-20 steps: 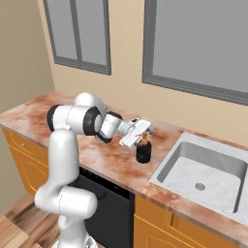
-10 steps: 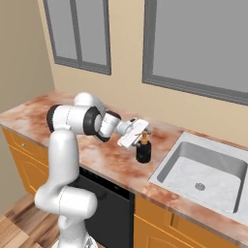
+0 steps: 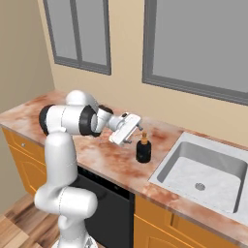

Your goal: Restock the sink supplies by placing the sponge and soap dispenser on the counter and next to the sink. Make sure the soap dispenser is upright.

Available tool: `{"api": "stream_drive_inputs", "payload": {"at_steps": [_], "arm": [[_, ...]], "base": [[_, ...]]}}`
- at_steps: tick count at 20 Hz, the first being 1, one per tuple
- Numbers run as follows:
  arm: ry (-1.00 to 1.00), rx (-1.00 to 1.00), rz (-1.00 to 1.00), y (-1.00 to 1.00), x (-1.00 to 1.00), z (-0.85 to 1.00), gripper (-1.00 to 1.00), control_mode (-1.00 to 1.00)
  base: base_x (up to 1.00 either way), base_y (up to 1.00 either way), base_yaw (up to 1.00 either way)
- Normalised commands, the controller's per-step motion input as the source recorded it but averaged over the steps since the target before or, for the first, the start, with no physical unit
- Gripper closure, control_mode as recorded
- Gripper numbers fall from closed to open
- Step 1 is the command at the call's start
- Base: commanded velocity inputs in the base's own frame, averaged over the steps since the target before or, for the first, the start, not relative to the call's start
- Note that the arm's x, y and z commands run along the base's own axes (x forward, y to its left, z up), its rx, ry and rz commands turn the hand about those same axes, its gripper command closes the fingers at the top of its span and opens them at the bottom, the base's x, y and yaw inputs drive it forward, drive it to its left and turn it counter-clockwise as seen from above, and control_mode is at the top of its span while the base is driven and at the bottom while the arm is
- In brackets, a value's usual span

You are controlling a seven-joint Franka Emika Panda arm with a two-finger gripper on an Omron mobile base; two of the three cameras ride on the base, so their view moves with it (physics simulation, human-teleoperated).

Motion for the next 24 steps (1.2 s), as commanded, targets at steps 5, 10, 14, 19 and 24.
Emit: {"api": "stream_drive_inputs", "payload": {"at_steps": [5, 10, 14, 19, 24], "arm": [[-0.14, 0.0, 0.0, 0.57, -0.44, 0.21, -1.0, -1.0], [-0.21, 0.0, 0.0, 0.48, -0.84, 0.25, -1.0, -1.0], [-0.27, 0.0, 0.0, 0.25, -1.0, 0.24, -1.0, -1.0], [-0.28, 0.0, -0.01, 0.38, -0.9, 0.42, -1.0, -1.0], [-0.31, 0.0, -0.06, 0.31, -0.99, 0.42, -1.0, -1.0]], "base": [[0.0, 0.0, 0.0], [0.0, 0.0, 0.0], [0.0, 0.0, 0.0], [0.0, 0.0, 0.0], [0.0, 0.0, 0.0]]}}
